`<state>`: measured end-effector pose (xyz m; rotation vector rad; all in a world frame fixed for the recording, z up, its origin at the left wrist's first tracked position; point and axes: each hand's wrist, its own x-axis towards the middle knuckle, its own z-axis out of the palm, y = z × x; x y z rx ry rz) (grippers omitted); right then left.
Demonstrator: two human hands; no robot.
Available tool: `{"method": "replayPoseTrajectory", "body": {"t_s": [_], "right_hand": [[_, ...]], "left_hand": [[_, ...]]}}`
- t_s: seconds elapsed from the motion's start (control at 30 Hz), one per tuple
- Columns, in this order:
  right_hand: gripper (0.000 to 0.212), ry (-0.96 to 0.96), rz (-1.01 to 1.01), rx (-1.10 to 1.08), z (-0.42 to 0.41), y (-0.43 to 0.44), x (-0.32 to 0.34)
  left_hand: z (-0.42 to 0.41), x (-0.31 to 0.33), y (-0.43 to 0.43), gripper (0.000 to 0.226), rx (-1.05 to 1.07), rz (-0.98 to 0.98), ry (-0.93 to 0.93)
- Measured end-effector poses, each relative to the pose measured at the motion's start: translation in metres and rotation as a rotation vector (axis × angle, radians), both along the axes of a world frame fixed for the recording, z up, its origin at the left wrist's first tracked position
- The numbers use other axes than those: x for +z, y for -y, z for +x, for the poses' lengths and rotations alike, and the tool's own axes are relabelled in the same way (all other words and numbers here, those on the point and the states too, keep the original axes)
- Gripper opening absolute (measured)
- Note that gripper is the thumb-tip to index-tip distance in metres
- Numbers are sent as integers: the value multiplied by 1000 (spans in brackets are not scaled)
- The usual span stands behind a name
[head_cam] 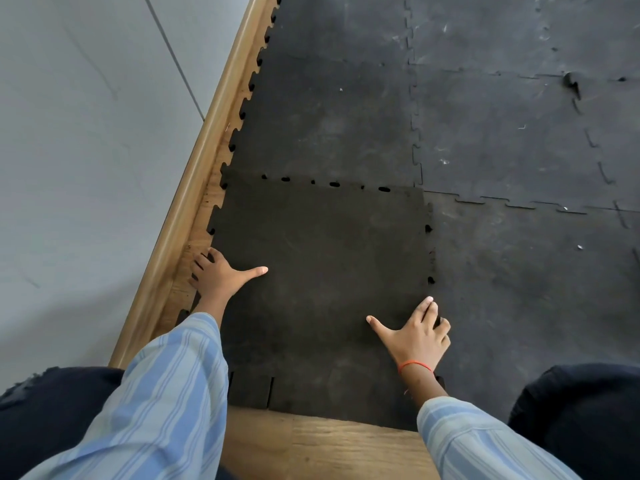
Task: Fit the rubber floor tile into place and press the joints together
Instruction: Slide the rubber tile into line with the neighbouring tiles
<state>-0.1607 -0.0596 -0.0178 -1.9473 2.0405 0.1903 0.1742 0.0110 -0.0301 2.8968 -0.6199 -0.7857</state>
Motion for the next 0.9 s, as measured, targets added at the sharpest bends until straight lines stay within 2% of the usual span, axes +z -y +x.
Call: {"method": "replayPoseTrajectory", "body": {"t_s": [0.3, 0.57, 0.9], "right_hand": [[124, 142, -29, -135, 1, 8, 7], [127, 223, 40, -197, 5, 19, 16], [138, 194, 112, -196, 17, 23, 19]], "left_hand": [[3, 3, -8, 131, 2, -22, -33], [6, 3, -7, 131, 16, -16, -51], [8, 6, -4, 130, -8, 42, -21]]}}
